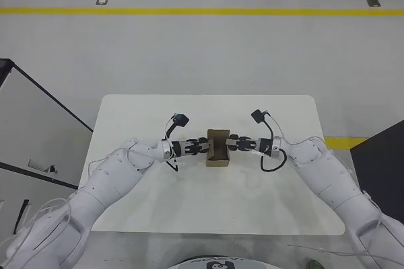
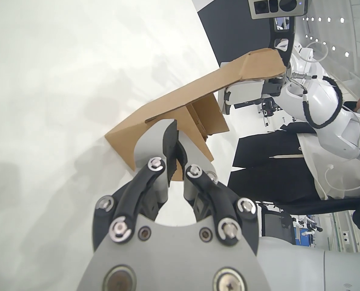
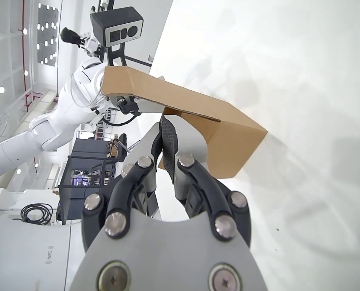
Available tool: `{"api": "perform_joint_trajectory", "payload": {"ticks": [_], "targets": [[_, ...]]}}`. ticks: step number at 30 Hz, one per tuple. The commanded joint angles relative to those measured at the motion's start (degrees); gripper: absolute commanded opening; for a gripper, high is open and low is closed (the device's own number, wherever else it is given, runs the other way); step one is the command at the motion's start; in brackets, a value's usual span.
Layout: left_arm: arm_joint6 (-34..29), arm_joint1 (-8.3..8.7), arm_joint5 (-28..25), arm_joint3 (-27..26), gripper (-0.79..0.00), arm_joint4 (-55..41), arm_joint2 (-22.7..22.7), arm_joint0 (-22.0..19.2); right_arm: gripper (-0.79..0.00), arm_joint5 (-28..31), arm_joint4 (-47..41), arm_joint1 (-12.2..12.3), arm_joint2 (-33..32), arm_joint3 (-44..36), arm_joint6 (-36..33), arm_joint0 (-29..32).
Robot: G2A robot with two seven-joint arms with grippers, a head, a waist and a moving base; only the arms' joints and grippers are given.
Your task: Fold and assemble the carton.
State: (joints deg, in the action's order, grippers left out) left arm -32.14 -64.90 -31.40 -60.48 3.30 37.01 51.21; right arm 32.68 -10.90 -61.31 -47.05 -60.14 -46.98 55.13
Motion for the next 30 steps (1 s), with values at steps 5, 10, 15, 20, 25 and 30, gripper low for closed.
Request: {"api": "perform_joint_trajectory", "payload": {"ticks": [5, 10, 15, 20, 25, 30], "targets": [[-0.1, -0.62, -0.7, 0.8, -0.785, 0.1, 0.3, -0.2, -0.785, 0.0, 1.3, -0.8, 0.6, 1.7, 0.8, -1.3], [-1.6, -0.83, -1.9, 0.3, -0.785, -0.3, 0.8, -0.1, -0.785, -0.3, 2.3, -1.3, 1.0, 2.8, 0.9, -1.8], [-2.9, -1.00, -2.3, -0.2, -0.785, -0.5, 1.3, 0.3, -0.785, -0.8, 3.8, -1.8, 1.6, 3.3, 1.4, -2.2], [-3.6, -1.13, -2.9, -0.9, -0.785, -0.8, 1.7, 1.0, -0.785, -0.9, 5.0, -2.2, 1.8, 3.5, 1.4, -2.5], [-3.8, -1.51, -2.9, -1.6, -0.785, -0.2, 1.6, 1.4, -0.785, -1.3, 6.6, -2.5, 2.0, 3.3, 1.7, -2.6], [-2.7, -1.92, -1.5, -1.9, -0.785, 2.6, 1.4, 1.3, -0.785, -1.6, 8.0, -2.6, 1.9, 2.9, 1.7, -2.5]]}}
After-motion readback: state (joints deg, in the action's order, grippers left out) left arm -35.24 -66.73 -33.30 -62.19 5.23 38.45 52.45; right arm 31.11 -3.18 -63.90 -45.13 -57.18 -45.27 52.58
